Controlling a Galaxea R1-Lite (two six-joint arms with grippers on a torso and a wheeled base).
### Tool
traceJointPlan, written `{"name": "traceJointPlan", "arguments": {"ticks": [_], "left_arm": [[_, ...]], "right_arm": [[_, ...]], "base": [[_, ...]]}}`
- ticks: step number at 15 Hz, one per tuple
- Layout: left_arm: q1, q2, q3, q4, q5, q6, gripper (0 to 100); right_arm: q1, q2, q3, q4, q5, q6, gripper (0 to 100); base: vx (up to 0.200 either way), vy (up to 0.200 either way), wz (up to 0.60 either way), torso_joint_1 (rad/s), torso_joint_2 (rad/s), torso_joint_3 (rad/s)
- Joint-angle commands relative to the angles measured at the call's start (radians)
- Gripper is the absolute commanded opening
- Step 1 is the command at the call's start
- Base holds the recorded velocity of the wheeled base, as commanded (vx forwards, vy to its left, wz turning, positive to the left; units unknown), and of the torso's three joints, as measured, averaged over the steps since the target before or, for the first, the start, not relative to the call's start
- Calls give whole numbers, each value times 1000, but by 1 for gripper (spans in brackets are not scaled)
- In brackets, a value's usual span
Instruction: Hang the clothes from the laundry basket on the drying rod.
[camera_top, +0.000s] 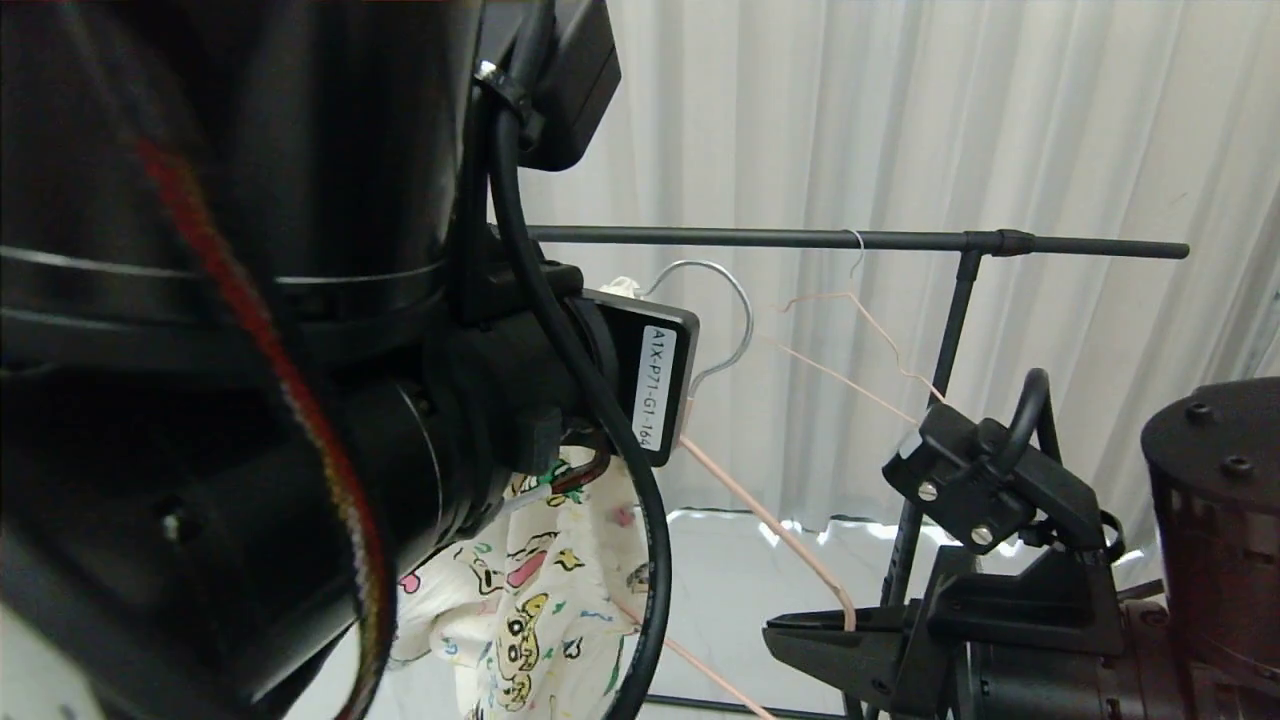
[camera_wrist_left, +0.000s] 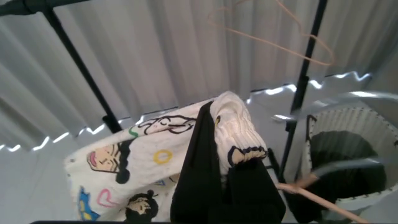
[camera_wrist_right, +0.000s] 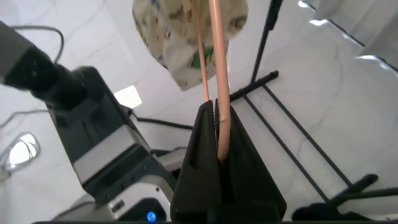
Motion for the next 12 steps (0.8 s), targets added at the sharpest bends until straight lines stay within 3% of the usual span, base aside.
{"name": "traceJointPlan", "arguments": {"ticks": [1, 8, 12], "left_arm": [[-38, -9, -9, 0, 1, -1, 0], [-36, -13, 8, 2, 1, 24, 0], [5, -70, 68, 0, 1, 71, 0]], "right_arm": [[7, 28, -14, -9, -1, 4, 0], [19, 35, -20, -16, -7, 31, 0], [16, 18, -17, -16, -57, 73, 0]], "base": [[0, 0, 0, 0, 0, 0], [0, 0, 0, 0, 0, 0], [0, 0, 0, 0, 0, 0]]}}
